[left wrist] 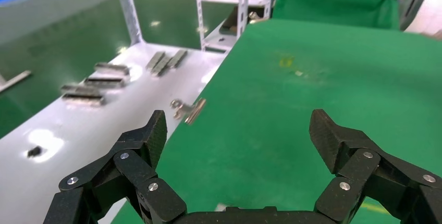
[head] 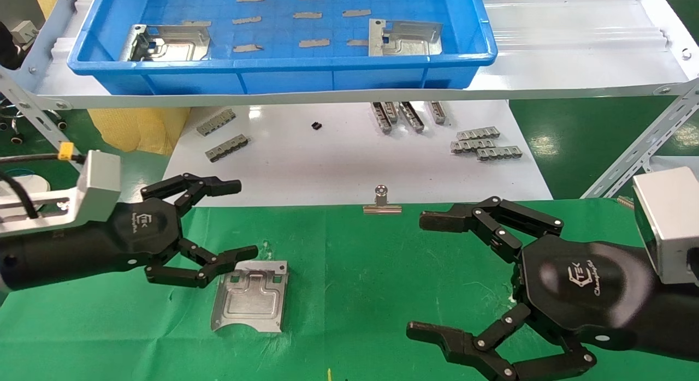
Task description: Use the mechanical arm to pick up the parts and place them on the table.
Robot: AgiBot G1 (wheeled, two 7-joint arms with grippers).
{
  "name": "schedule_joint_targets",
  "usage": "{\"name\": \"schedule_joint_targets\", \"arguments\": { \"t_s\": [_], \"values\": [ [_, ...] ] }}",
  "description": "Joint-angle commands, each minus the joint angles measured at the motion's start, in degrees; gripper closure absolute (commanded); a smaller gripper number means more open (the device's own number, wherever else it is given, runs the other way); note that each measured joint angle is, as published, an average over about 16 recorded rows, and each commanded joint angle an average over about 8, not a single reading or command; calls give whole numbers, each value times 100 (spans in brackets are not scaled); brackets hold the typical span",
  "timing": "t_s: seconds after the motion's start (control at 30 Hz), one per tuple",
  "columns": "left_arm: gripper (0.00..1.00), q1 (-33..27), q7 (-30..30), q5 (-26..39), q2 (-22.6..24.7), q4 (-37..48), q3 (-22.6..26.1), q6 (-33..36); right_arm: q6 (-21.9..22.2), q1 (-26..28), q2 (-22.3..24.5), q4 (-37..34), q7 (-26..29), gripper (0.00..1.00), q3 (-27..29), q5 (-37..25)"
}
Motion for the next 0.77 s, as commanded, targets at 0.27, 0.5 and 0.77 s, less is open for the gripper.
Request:
{"name": "schedule_joint_targets", "arguments": {
  "t_s": [0.27, 0.5, 0.77],
  "values": [
    [0, 558, -650, -367, -313, -1164, -425, -33, 0, 0, 0, 0, 0, 0, 0, 0],
    [0, 990, -1153, -651, -556, -2066, -754, -59, 0, 0, 0, 0, 0, 0, 0, 0],
    [0, 1394, -1623, -917, -783, -2907, -1062, -83, 0, 0, 0, 0, 0, 0, 0, 0]
  ]
}}
